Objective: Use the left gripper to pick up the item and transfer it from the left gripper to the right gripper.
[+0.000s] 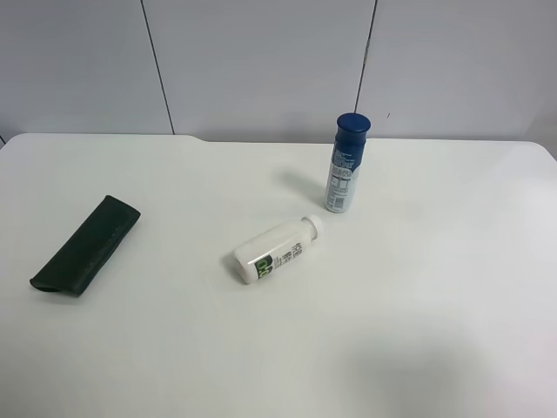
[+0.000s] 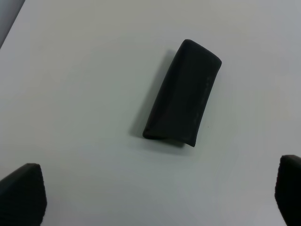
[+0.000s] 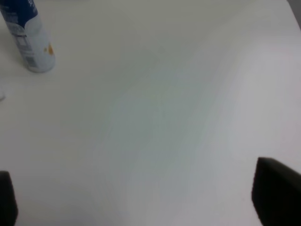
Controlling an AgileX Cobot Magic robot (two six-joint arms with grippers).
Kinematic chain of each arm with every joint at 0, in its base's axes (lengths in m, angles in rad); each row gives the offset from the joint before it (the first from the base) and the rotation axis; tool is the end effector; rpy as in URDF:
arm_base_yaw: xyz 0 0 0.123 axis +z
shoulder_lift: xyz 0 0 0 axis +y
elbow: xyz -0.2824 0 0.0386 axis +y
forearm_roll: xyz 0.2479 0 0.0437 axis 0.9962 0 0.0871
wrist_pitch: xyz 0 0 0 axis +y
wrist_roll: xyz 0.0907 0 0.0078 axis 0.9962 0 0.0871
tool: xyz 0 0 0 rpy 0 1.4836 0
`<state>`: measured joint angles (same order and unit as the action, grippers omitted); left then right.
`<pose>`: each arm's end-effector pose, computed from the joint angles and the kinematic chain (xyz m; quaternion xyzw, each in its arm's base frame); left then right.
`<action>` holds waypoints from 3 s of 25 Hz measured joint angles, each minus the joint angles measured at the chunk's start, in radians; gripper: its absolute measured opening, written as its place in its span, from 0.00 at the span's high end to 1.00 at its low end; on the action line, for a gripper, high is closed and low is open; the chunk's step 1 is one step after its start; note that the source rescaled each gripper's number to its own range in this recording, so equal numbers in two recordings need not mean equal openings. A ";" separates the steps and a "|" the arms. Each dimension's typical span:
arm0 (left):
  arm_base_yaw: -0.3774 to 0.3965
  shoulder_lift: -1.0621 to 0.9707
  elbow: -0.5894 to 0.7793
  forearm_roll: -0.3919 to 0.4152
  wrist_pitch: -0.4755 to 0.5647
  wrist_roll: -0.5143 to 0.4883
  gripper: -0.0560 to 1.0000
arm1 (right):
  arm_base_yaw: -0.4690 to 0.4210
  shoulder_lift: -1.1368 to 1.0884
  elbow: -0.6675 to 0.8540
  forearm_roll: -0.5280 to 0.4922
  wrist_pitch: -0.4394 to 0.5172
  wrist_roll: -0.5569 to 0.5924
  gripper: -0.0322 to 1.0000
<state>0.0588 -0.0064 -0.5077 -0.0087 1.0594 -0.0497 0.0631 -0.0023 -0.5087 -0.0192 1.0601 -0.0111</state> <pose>-0.0066 -0.0011 0.2794 -0.0459 0.8479 -0.0019 0.5281 -0.0061 -0.0019 0.2796 -0.0311 0.8496 0.0041 0.5265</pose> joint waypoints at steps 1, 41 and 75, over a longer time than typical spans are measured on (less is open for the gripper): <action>0.000 0.000 0.000 0.000 0.000 0.000 0.00 | 0.000 0.000 0.000 0.000 0.000 0.000 0.00; -0.234 0.724 -0.230 0.055 -0.001 0.184 0.00 | 0.000 0.000 0.000 0.000 0.000 0.000 0.00; -0.281 1.666 -0.232 0.190 -0.557 0.069 0.00 | 0.000 0.000 0.000 0.000 0.000 0.000 0.00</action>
<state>-0.2222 1.6596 -0.7396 0.1816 0.5020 0.0196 0.0631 -0.0023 -0.5087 -0.0190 1.0601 -0.0111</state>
